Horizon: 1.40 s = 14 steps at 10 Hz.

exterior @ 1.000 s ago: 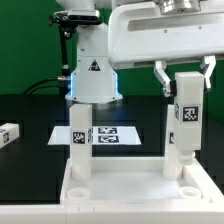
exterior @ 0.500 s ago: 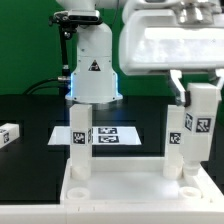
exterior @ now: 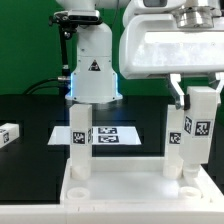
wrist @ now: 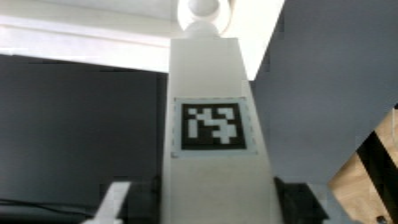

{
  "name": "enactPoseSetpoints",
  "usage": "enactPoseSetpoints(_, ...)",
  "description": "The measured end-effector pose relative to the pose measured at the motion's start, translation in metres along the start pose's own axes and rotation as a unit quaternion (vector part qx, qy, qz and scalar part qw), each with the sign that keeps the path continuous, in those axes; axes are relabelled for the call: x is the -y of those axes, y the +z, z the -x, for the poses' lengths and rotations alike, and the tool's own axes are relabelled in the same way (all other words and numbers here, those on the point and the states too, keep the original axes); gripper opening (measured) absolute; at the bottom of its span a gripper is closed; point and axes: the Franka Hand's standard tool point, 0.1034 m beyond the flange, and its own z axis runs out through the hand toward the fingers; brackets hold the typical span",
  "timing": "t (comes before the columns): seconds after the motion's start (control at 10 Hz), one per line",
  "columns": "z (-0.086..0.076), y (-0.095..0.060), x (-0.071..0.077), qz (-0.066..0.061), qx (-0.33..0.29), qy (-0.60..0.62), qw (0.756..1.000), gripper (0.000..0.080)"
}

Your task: Assemble desk

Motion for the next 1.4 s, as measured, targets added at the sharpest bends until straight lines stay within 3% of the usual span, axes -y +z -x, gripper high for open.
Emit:
enactPoseSetpoints(0.4, 0.011, 0.015, 0.0, 0.002, 0.012, -0.004, 1.0, 0.0284)
enactPoseSetpoints(0.9, 0.008, 0.022, -0.002, 0.005, 0.006, -0.005, 1.0, 0.0284)
enactPoseSetpoints(1.4, 0.017, 0.031, 0.002, 0.003, 0.015, -0.008, 1.0, 0.0284)
